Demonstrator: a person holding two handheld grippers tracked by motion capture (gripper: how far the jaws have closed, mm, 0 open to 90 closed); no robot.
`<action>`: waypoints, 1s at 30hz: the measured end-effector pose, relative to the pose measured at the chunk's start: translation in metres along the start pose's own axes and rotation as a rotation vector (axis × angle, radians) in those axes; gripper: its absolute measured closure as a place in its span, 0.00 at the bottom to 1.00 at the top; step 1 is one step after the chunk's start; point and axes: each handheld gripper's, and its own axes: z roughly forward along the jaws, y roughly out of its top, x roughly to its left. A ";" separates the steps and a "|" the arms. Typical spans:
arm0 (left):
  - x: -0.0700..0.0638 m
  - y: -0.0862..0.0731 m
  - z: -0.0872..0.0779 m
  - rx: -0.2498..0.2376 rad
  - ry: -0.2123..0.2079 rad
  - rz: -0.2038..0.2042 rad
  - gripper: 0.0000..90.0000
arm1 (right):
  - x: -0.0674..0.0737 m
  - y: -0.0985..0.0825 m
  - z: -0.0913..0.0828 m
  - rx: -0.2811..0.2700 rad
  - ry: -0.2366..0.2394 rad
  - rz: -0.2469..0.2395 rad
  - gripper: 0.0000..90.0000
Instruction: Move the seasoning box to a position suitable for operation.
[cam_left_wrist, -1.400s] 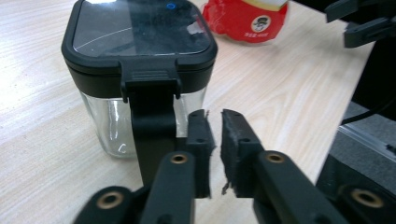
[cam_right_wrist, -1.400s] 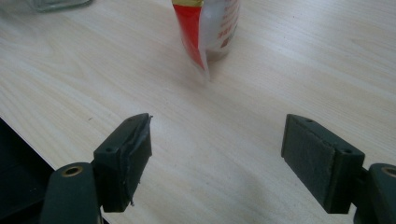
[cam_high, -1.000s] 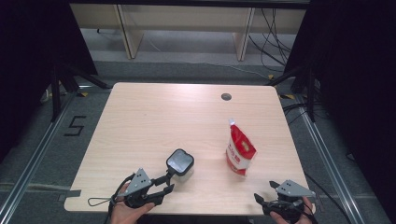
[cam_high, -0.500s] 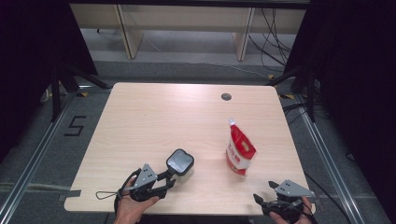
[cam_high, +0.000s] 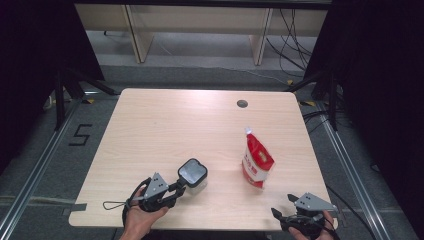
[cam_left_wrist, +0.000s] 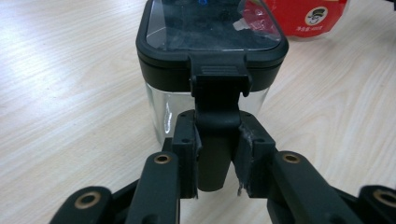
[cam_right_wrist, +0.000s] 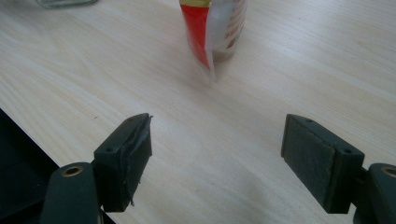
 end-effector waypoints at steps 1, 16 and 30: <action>0.001 0.000 0.000 -0.001 -0.006 -0.002 0.80 | 0.000 0.000 0.000 -0.001 -0.003 -0.006 0.28; 0.002 -0.002 -0.001 -0.006 -0.113 0.023 0.80 | 0.000 0.000 0.000 0.002 -0.005 -0.010 0.28; -0.015 -0.003 0.000 -0.003 -0.216 0.078 0.80 | 0.000 0.000 0.000 0.000 -0.003 0.005 0.28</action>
